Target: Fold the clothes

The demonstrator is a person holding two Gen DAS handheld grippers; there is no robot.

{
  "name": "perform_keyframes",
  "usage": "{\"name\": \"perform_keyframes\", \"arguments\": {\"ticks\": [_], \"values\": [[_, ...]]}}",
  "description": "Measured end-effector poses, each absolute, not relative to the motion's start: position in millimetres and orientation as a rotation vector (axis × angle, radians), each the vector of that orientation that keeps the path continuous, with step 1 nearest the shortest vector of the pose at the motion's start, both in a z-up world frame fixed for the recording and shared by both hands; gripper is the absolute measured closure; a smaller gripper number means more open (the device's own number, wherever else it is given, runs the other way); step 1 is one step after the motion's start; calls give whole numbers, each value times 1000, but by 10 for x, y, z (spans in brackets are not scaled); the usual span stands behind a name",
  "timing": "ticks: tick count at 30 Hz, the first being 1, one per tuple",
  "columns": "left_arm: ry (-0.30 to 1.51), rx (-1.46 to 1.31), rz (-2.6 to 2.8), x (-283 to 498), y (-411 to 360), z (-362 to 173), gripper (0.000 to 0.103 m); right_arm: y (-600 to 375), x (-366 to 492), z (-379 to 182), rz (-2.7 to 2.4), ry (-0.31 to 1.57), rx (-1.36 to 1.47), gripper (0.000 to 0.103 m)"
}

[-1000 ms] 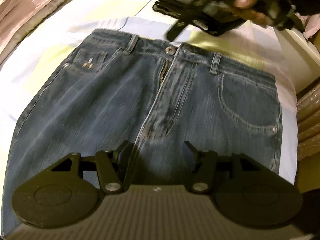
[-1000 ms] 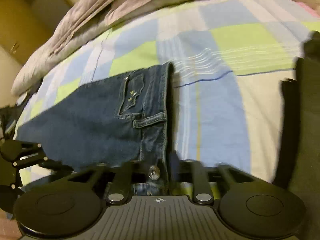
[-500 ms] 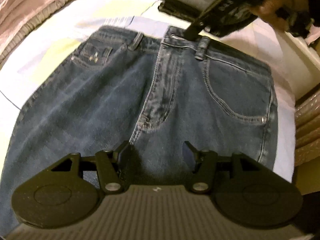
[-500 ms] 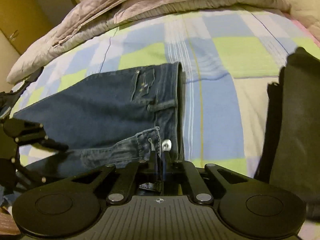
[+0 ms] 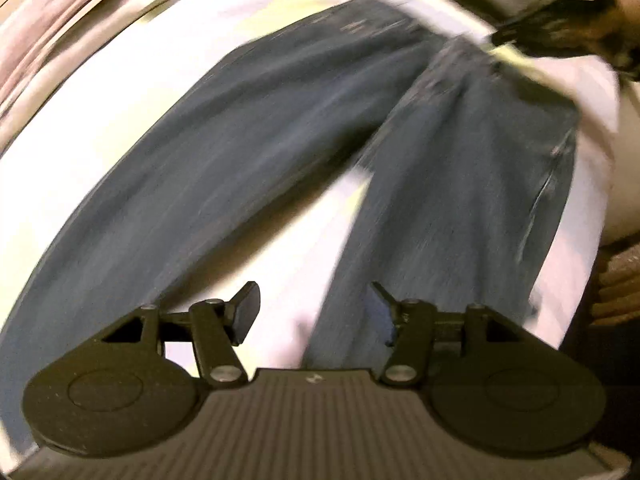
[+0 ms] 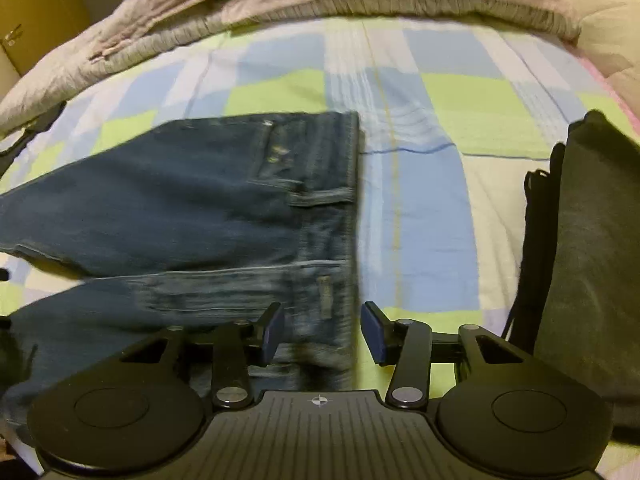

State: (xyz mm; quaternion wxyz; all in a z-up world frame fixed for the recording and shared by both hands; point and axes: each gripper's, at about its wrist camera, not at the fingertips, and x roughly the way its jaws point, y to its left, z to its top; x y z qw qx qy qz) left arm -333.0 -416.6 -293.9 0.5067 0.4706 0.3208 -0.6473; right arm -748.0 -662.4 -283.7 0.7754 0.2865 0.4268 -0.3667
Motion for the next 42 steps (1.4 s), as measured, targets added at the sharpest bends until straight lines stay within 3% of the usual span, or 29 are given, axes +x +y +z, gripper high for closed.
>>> {"name": "perform_keyframes", "arguments": {"ticks": [13,20,23,24,25,31,35,38,40,42], "values": [[941,1171,-1245,-1341,-2008,-2864,47,-4823,-6182,-2699,-720,997,656,57],[1030,1130,-1286,-458,-1620,-3276,48,-3992,-5291,-2764,-687,1067,692,57],[1081,1146,-1354,-285,-1599,-3487,54,-3811,-5010,-2791,-679,1099,687,57],[1069,1151,-1387,-275,-1598,-3495,74,-3781,-4957,-2791,-678,1108,682,57],[1080,1138,-1415,-231,-1611,-3439,88,-3750,-4903,-2791,-677,1117,677,57],[993,872,-1281,473,-1649,-2859,94,-3601,-4642,-2784,-680,1162,650,57],[1030,916,-1231,545,-1787,-2970,92,-3646,-4692,-2828,-720,1165,685,57],[958,1002,-1225,362,-1797,-2965,86,-3676,-4787,-2879,-761,1157,741,57],[896,1033,-1187,287,-1731,-2951,76,-3681,-4875,-2908,-781,1157,770,57],[807,1088,-1151,186,-1660,-2922,75,-3681,-4967,-2940,-799,1161,786,57]]}}
